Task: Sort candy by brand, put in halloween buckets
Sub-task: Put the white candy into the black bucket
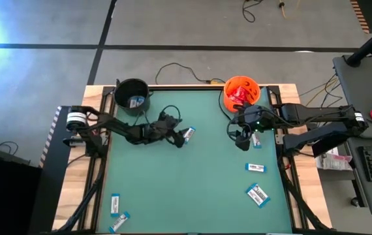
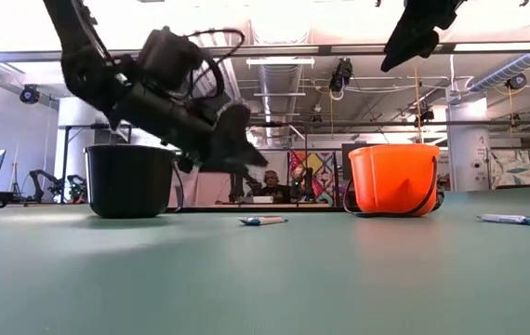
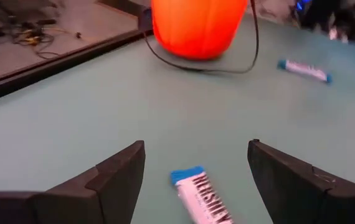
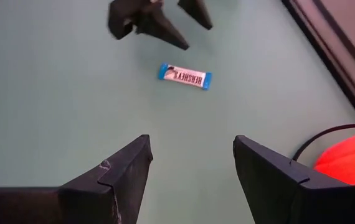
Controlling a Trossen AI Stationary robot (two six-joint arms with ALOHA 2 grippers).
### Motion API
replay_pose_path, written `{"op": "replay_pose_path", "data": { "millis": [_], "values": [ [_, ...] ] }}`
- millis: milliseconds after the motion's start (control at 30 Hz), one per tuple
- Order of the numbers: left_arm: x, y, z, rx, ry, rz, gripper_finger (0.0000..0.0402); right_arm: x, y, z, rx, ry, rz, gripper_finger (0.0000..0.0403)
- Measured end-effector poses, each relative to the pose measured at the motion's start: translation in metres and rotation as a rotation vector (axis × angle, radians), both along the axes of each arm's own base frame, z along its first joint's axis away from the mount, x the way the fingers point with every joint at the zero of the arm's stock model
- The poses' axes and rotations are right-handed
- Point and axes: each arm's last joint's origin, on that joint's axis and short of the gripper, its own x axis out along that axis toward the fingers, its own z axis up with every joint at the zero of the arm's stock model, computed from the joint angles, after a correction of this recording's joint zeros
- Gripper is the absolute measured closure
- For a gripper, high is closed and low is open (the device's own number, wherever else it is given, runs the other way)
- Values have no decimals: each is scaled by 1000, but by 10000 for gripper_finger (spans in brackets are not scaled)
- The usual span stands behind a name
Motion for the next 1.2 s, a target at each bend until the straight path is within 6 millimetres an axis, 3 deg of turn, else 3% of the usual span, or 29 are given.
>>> {"op": "replay_pose_path", "data": {
  "millis": [267, 633, 767, 1033, 1200],
  "values": [
    [12, -40, -22, 33, 22, 109, 134, 4, -2, 4, -44, -47, 9, 184],
    [48, -44, -70, -17, 100, 203, 134, 5, -3, 4, -25, -60, -6, 184],
    [54, -45, -76, 7, 152, 279, 139, 4, -3, 5, -21, -65, -9, 184],
    [45, -43, -95, -86, 89, 386, 196, 5, -3, 4, -19, -61, -6, 184],
    [43, -49, -104, -16, 119, 383, 240, 5, -3, 4, -20, -61, -6, 184]
  ]
}}
